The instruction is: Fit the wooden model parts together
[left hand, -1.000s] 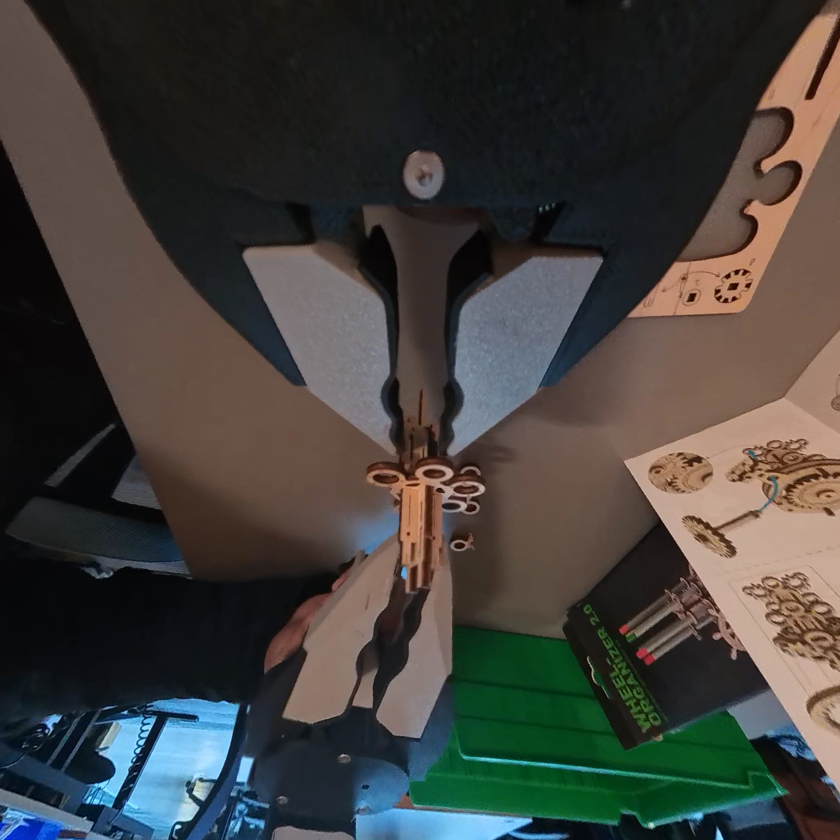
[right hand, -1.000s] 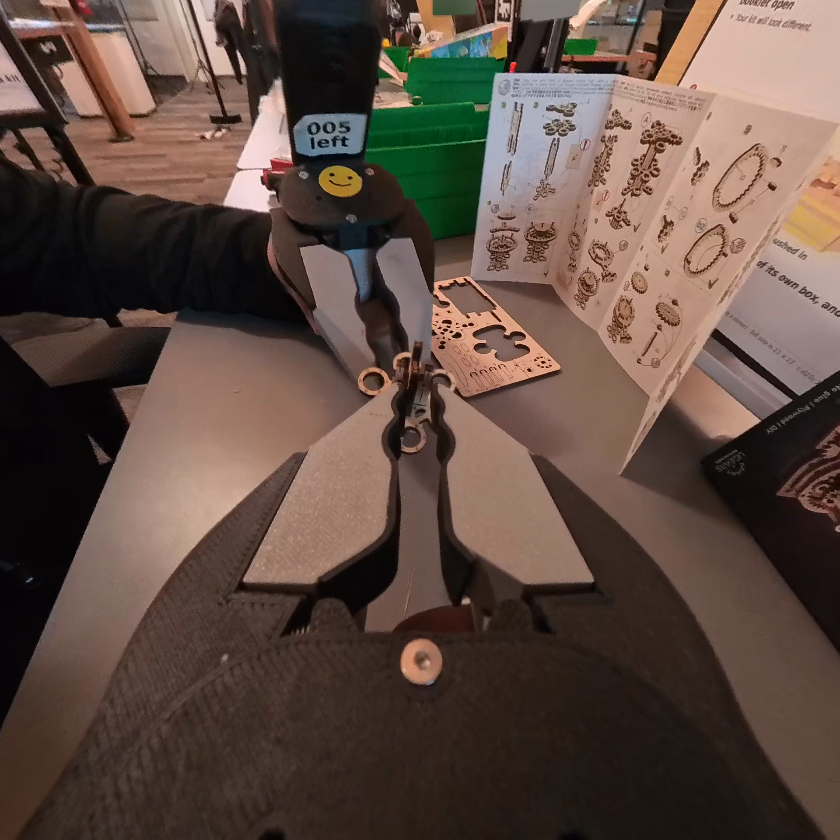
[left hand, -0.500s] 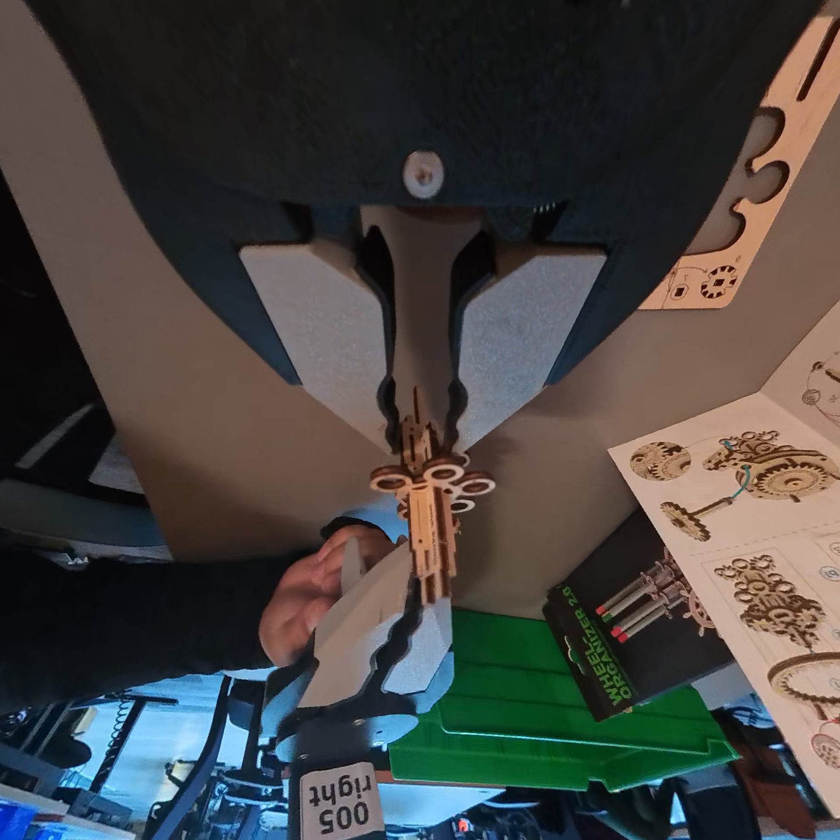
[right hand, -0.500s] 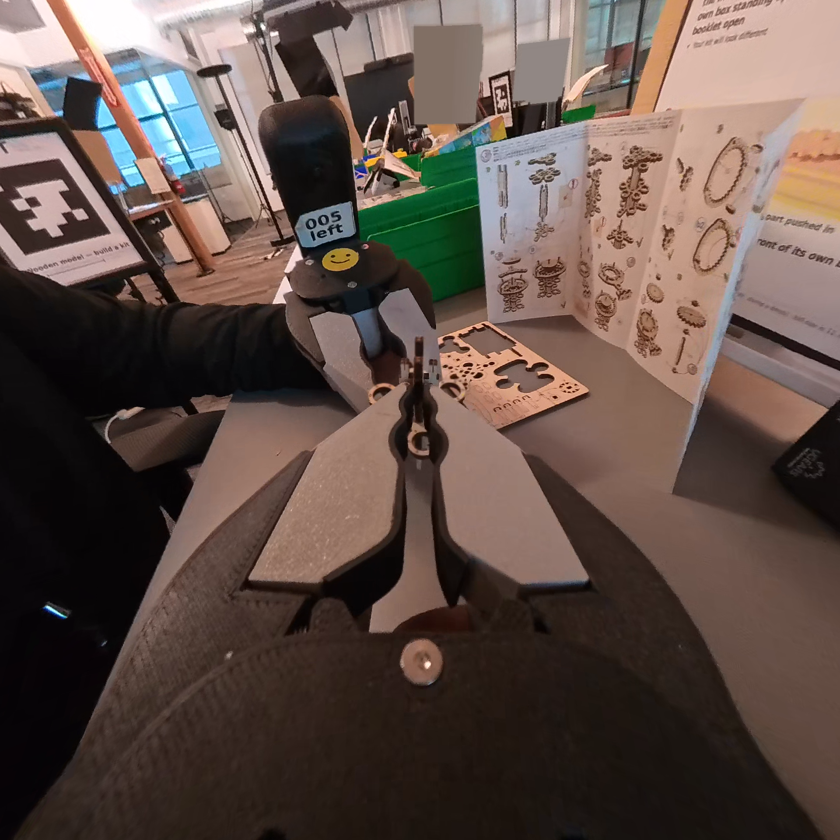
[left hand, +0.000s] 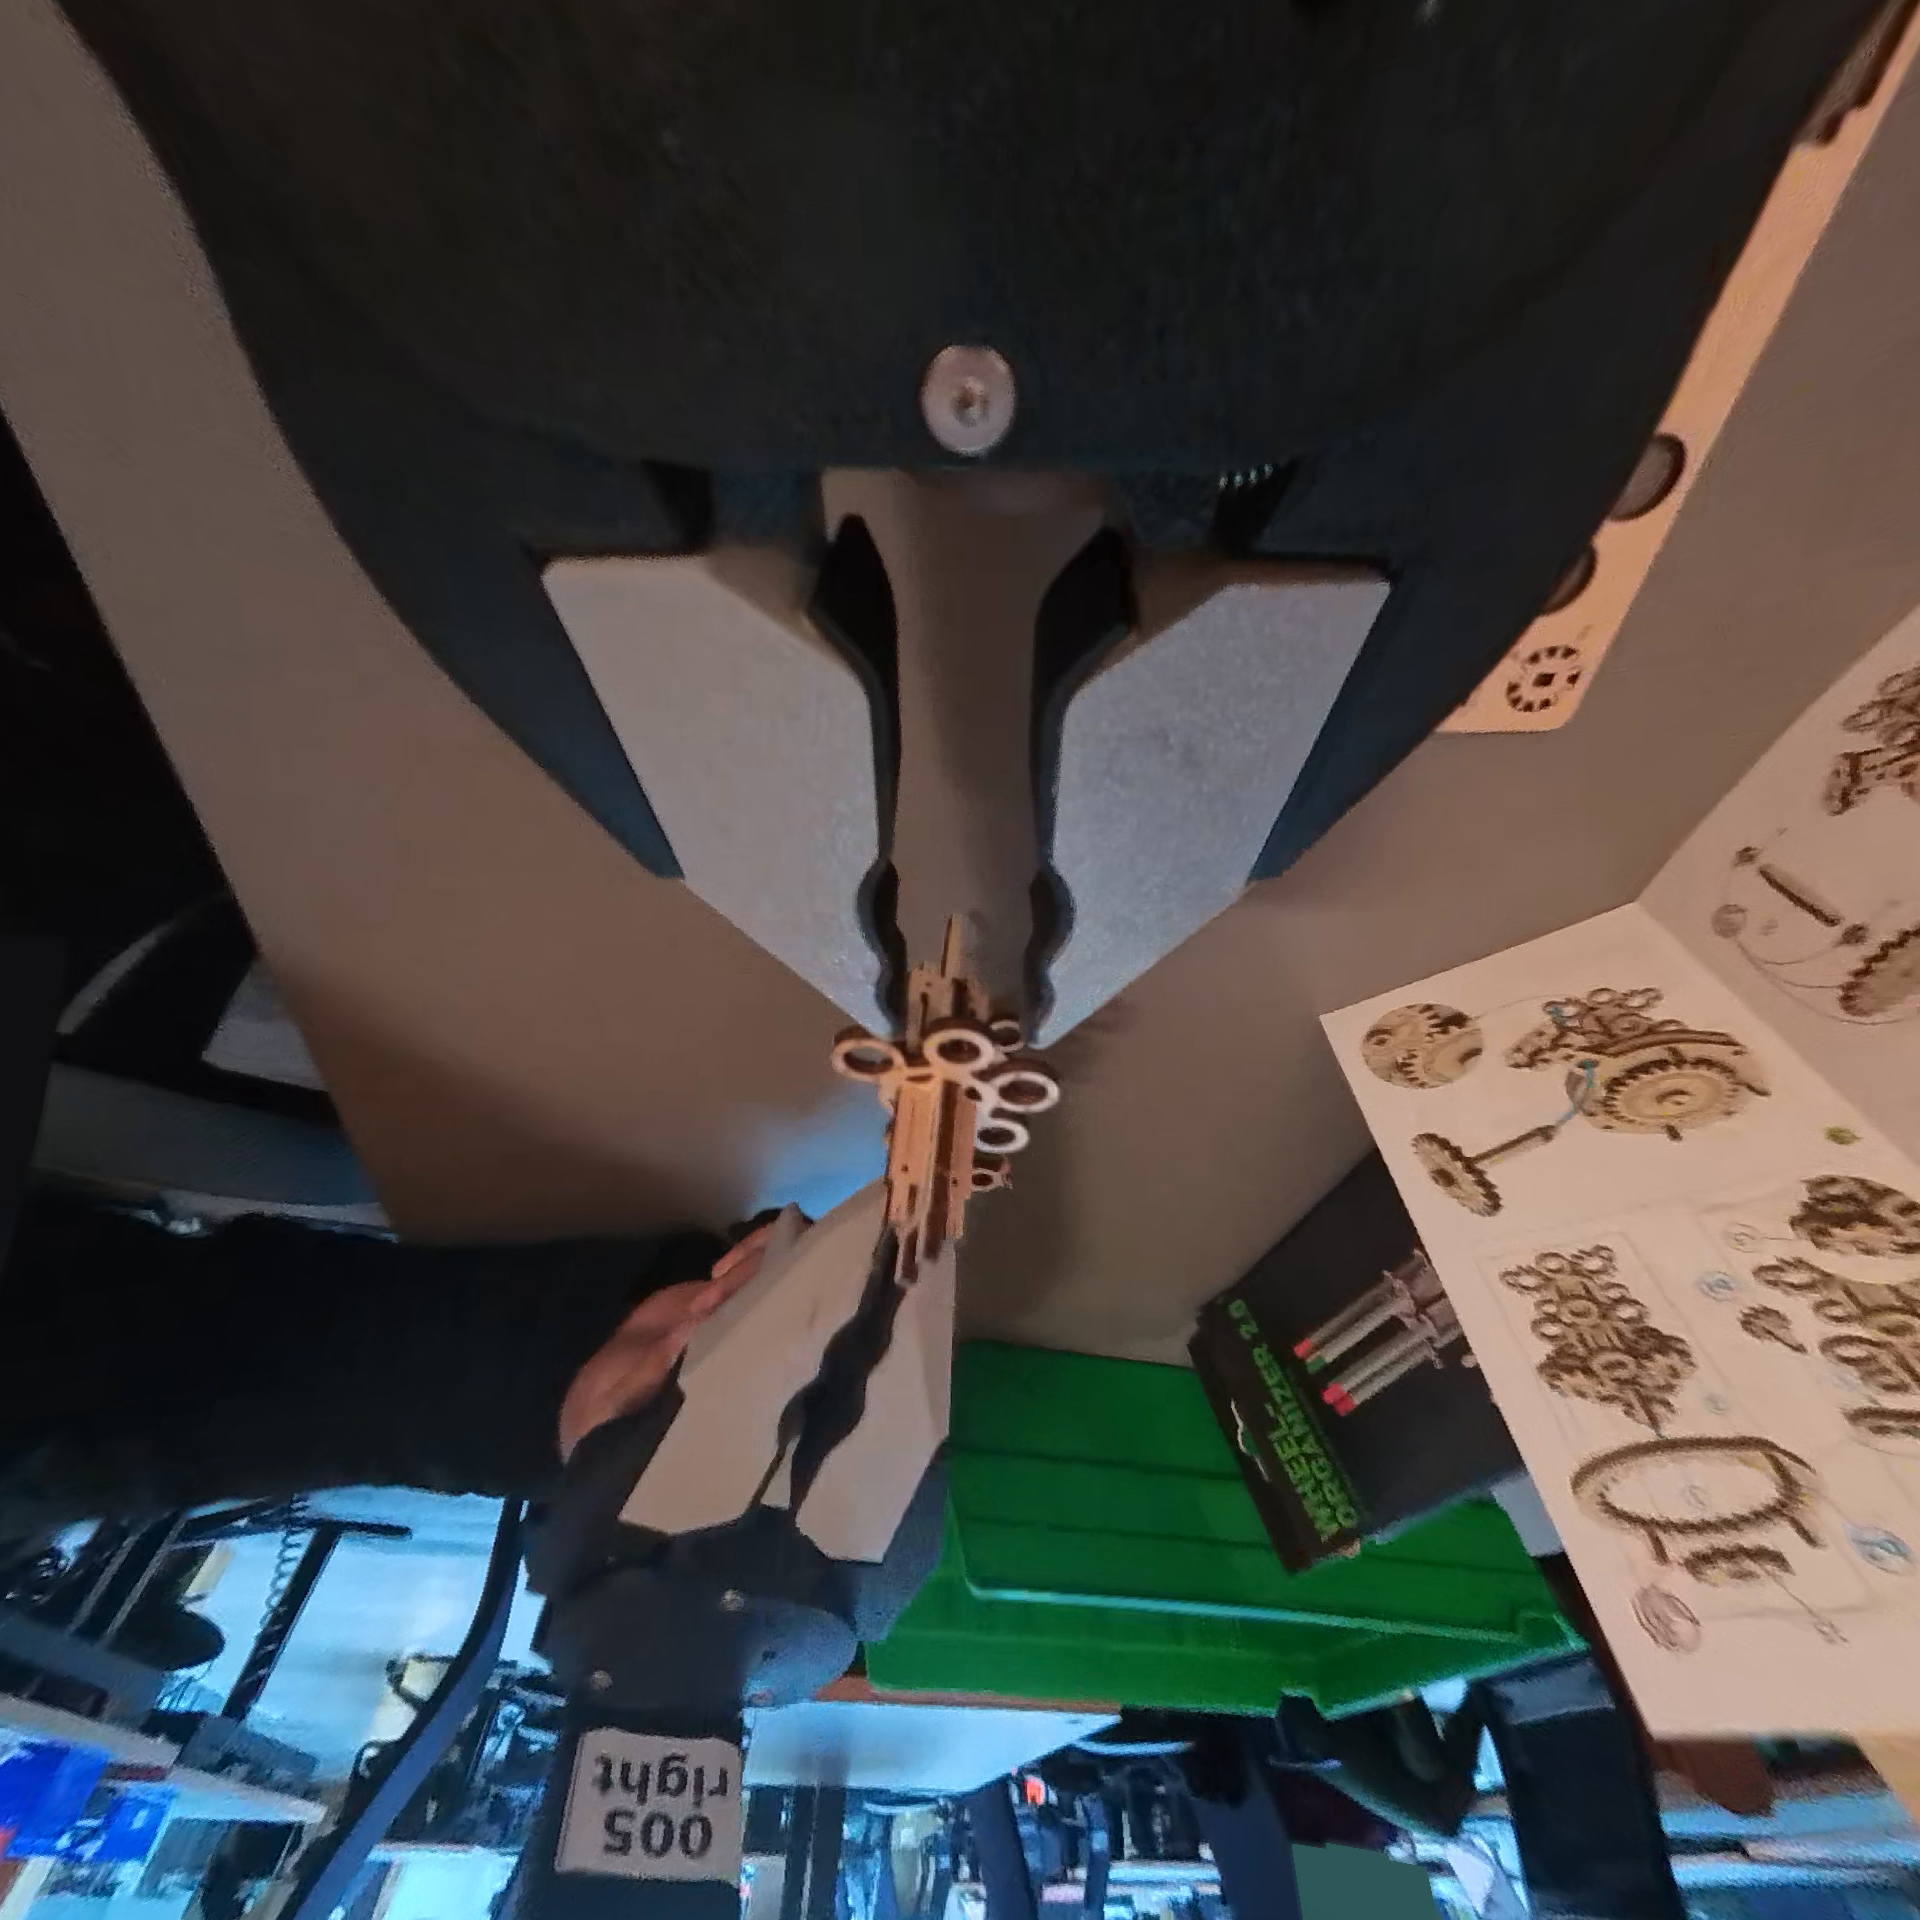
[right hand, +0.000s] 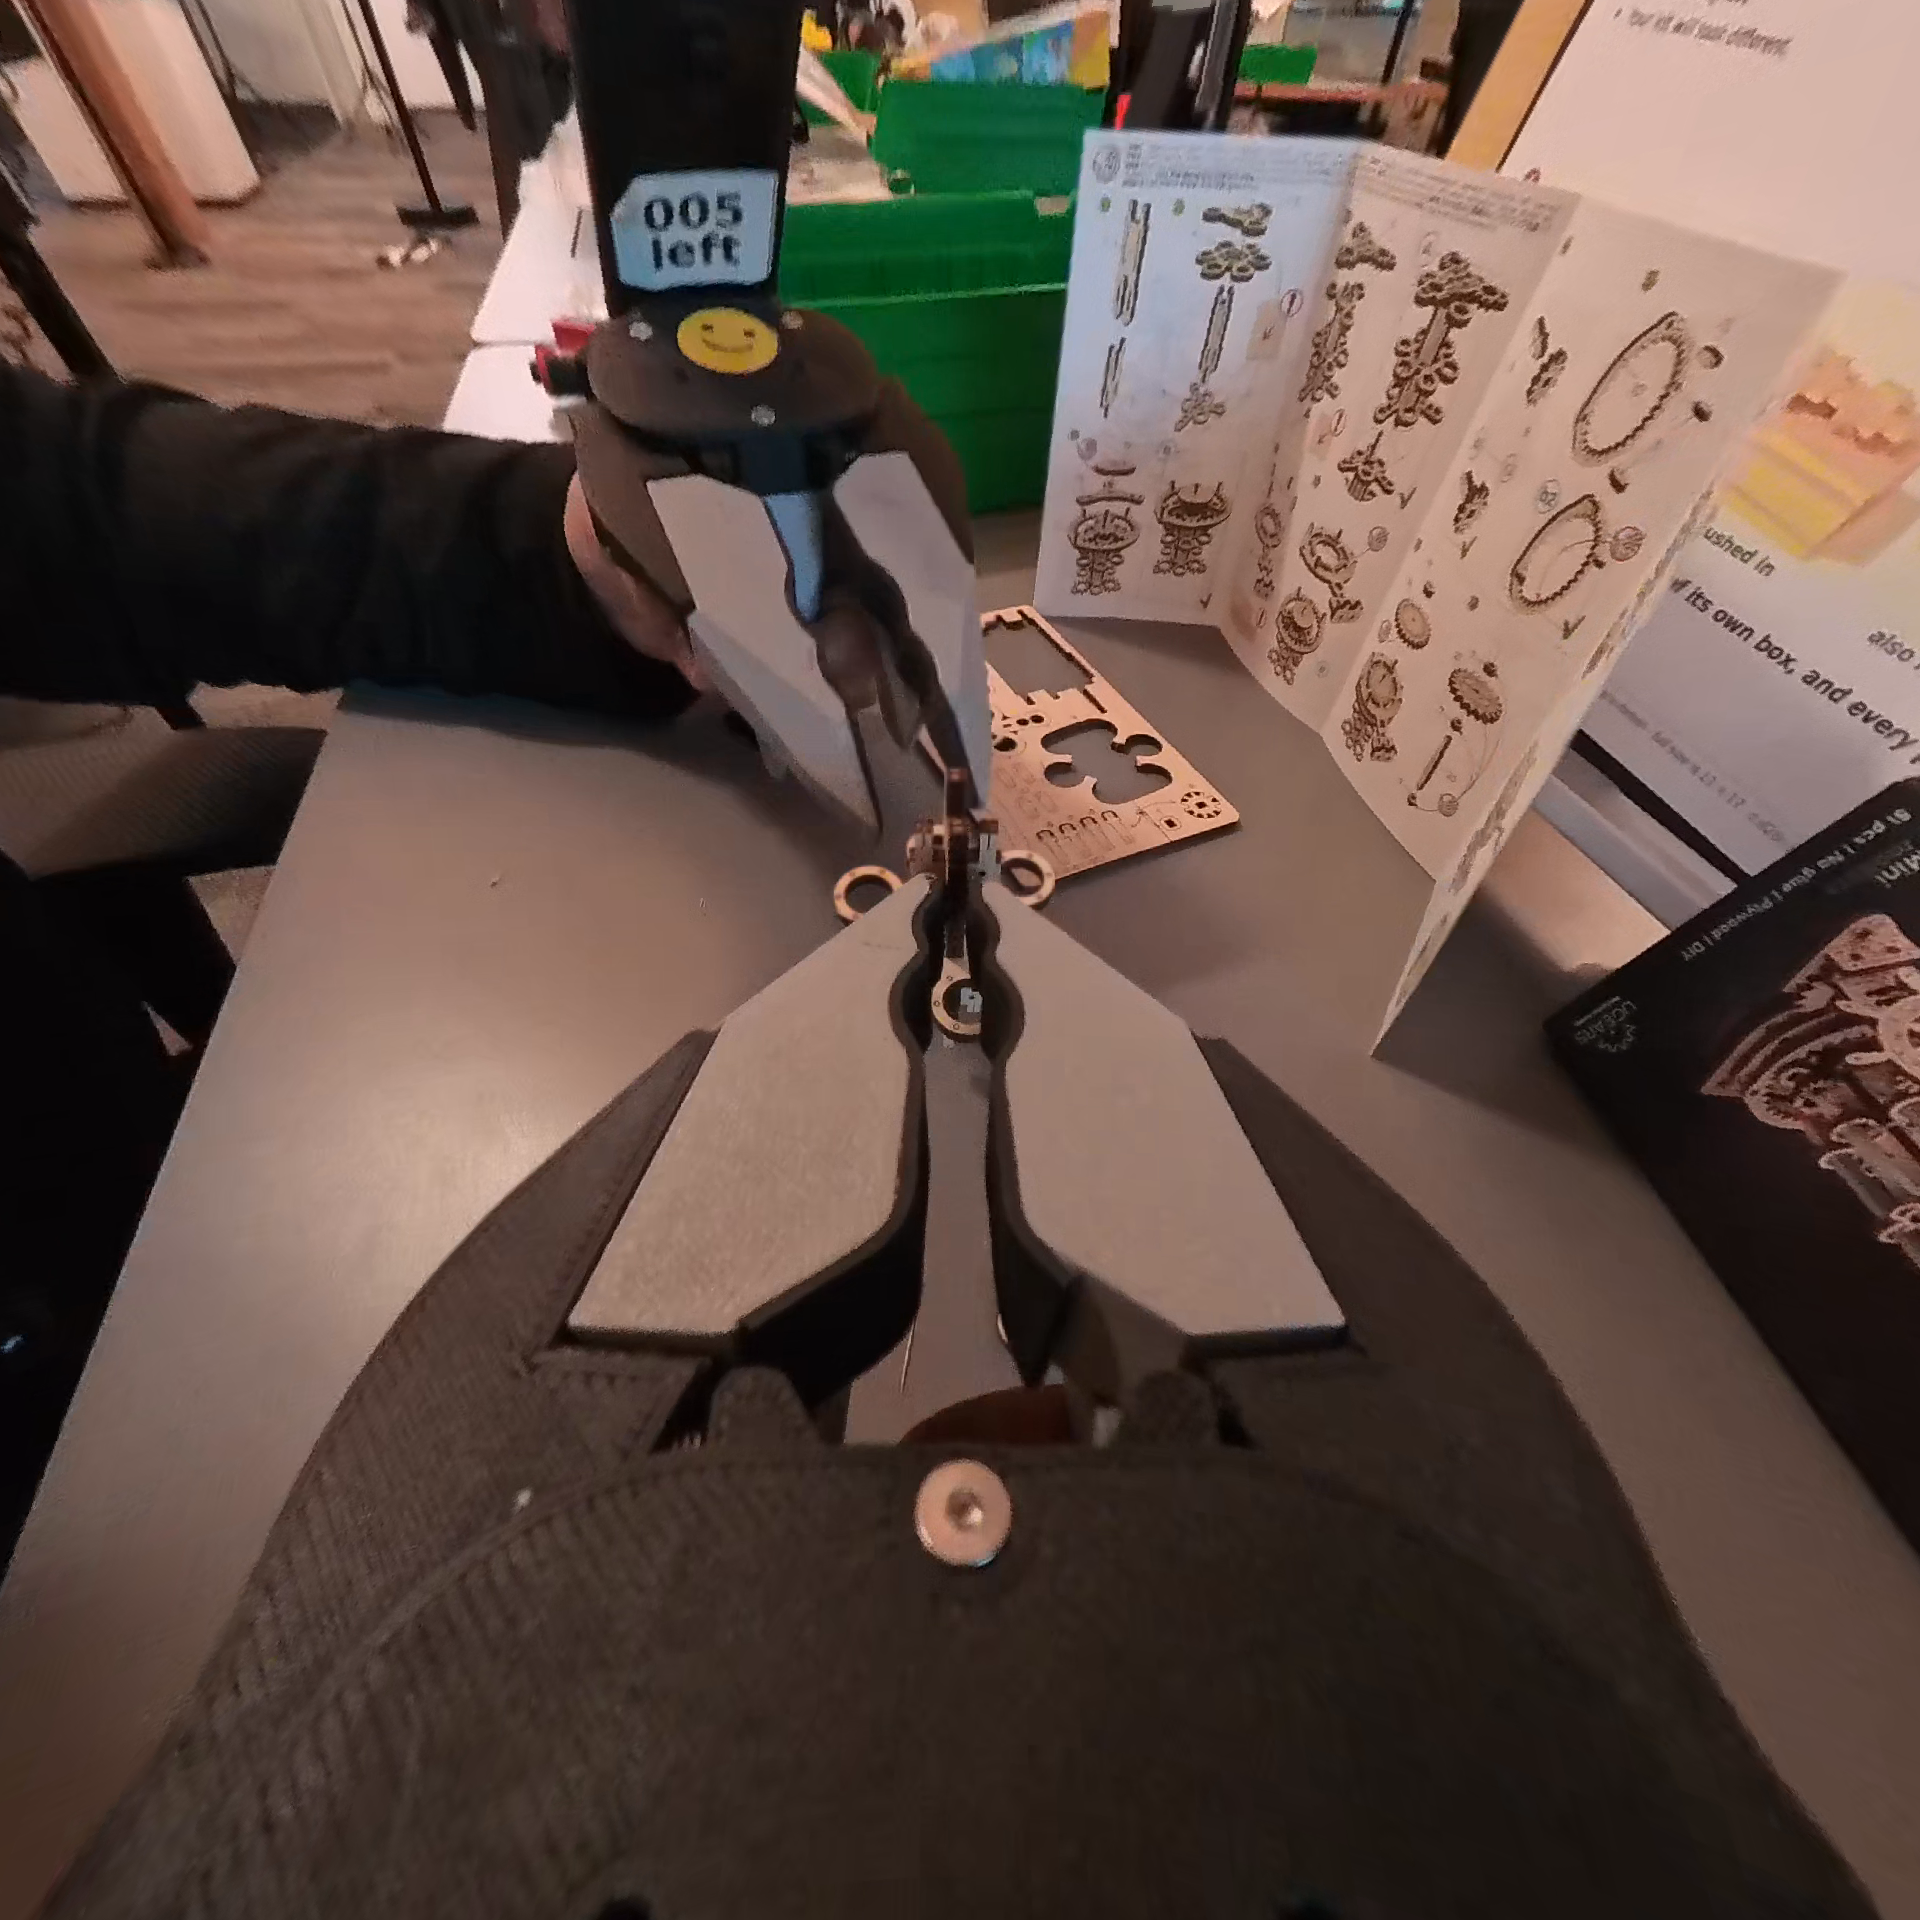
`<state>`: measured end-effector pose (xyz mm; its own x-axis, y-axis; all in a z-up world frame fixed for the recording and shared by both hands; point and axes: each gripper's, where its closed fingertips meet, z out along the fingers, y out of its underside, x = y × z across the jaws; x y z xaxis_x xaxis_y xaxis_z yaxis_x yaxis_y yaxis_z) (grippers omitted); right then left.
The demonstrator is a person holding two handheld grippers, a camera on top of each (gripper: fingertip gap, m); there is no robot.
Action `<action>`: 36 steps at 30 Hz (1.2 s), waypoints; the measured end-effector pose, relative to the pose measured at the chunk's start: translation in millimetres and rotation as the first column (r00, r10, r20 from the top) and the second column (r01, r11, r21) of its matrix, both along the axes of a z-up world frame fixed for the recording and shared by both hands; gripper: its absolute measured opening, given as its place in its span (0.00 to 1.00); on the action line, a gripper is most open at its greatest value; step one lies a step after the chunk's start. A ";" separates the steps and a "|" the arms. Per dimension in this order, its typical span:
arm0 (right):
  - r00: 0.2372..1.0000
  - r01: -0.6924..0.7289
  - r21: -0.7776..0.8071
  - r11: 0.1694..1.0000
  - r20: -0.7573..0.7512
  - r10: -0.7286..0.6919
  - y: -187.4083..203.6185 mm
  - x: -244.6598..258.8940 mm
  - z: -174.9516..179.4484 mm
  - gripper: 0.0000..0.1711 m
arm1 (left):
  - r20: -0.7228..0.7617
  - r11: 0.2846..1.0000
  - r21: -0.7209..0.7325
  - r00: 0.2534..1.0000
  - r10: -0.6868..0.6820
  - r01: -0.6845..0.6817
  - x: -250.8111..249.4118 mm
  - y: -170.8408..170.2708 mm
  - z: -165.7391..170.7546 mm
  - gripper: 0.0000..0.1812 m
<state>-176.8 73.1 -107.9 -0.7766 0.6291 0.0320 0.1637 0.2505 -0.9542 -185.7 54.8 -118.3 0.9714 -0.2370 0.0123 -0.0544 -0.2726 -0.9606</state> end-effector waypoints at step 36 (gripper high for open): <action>0.998 -0.050 0.052 0.997 0.041 0.048 -6.4 2.2 0.6 0.00 | -0.045 0.999 0.010 0.998 -0.051 0.051 10.9 8.5 8.9 0.00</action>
